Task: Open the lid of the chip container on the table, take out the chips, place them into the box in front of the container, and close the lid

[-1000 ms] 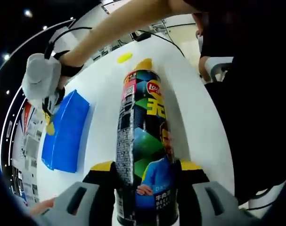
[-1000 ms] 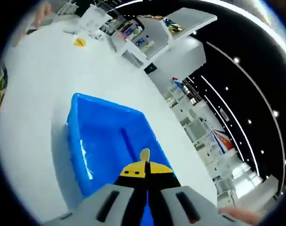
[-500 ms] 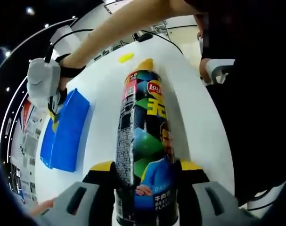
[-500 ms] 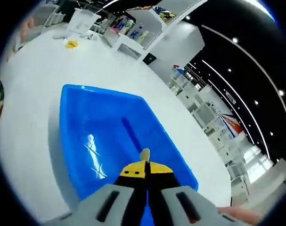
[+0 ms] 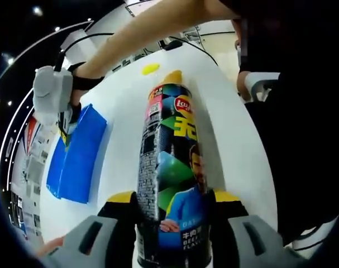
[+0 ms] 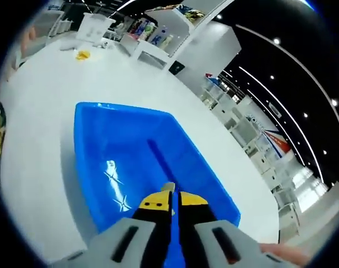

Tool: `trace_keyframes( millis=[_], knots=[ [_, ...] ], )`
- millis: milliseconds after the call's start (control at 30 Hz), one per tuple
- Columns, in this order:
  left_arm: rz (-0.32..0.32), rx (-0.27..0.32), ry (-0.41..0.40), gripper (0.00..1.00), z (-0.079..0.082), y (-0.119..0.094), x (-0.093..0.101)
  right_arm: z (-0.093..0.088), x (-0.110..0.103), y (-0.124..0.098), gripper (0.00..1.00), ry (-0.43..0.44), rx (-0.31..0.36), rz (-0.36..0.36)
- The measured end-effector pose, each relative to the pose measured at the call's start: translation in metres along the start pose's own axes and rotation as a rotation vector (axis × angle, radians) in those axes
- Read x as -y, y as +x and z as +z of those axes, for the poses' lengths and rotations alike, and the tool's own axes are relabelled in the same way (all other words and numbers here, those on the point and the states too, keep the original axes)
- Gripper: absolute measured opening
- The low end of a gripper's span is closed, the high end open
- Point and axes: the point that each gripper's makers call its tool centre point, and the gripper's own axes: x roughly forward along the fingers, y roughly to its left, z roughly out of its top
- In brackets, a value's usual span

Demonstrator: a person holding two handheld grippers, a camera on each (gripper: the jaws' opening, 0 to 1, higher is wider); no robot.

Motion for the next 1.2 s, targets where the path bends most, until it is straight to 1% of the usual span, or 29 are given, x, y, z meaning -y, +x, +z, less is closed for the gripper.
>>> trace_keyframes(
  millis=[67,167,333,367,467,533,667,700,767,800,867,900,933,967,1033,1067,1100,1200],
  knots=[
    [0.002,0.001,-0.001,0.52,0.000,0.000,0.000,0.001,0.001,0.002,0.10,0.013,-0.003,0.003],
    [0.003,0.003,-0.002,0.52,0.000,0.000,0.000,0.002,-0.001,-0.002,0.10,0.034,0.005,0.008],
    [-0.001,0.001,-0.006,0.52,0.000,0.000,0.001,0.000,0.005,-0.002,0.11,0.048,0.008,0.000],
    [-0.001,0.001,-0.007,0.52,0.000,0.000,0.001,0.001,0.005,-0.007,0.12,0.056,0.014,-0.006],
    [-0.004,0.002,-0.014,0.53,0.000,0.000,0.002,0.002,0.009,-0.017,0.14,0.112,0.043,-0.010],
    [-0.004,0.004,-0.017,0.53,0.001,0.000,0.002,0.000,0.014,-0.026,0.14,0.169,0.058,-0.020],
    [-0.004,0.007,-0.020,0.53,0.001,-0.001,0.004,-0.010,0.023,-0.053,0.15,0.307,0.082,-0.015],
    [-0.005,0.007,-0.022,0.53,0.001,-0.001,0.004,-0.015,0.025,-0.063,0.15,0.358,0.089,-0.007],
    [-0.005,0.006,-0.024,0.53,0.001,-0.001,0.005,-0.019,0.027,-0.077,0.15,0.421,0.104,0.012],
    [-0.006,0.005,-0.025,0.53,0.002,-0.001,0.005,-0.023,0.030,-0.089,0.15,0.466,0.116,0.016],
    [-0.008,0.005,-0.027,0.53,0.002,0.000,0.005,-0.030,0.031,-0.106,0.16,0.517,0.127,0.028],
    [-0.009,0.006,-0.028,0.53,0.002,0.000,0.005,-0.034,0.031,-0.119,0.16,0.545,0.139,0.037],
    [-0.010,0.006,-0.029,0.53,0.002,0.000,0.005,-0.037,0.031,-0.128,0.17,0.552,0.146,0.044],
    [-0.011,0.007,-0.030,0.53,0.002,0.000,0.005,-0.041,0.028,-0.141,0.18,0.589,0.161,0.059],
    [-0.012,0.007,-0.031,0.53,0.002,0.000,0.005,-0.047,0.024,-0.158,0.20,0.637,0.175,0.080],
    [-0.012,0.007,-0.030,0.53,0.002,0.000,0.005,-0.049,0.020,-0.167,0.21,0.670,0.182,0.101],
    [-0.011,0.006,-0.030,0.53,0.002,0.001,0.005,-0.051,0.010,-0.180,0.23,0.716,0.192,0.158],
    [-0.011,0.001,-0.029,0.53,0.003,0.001,0.007,-0.061,-0.004,-0.206,0.23,0.837,0.203,0.236]
  ],
)
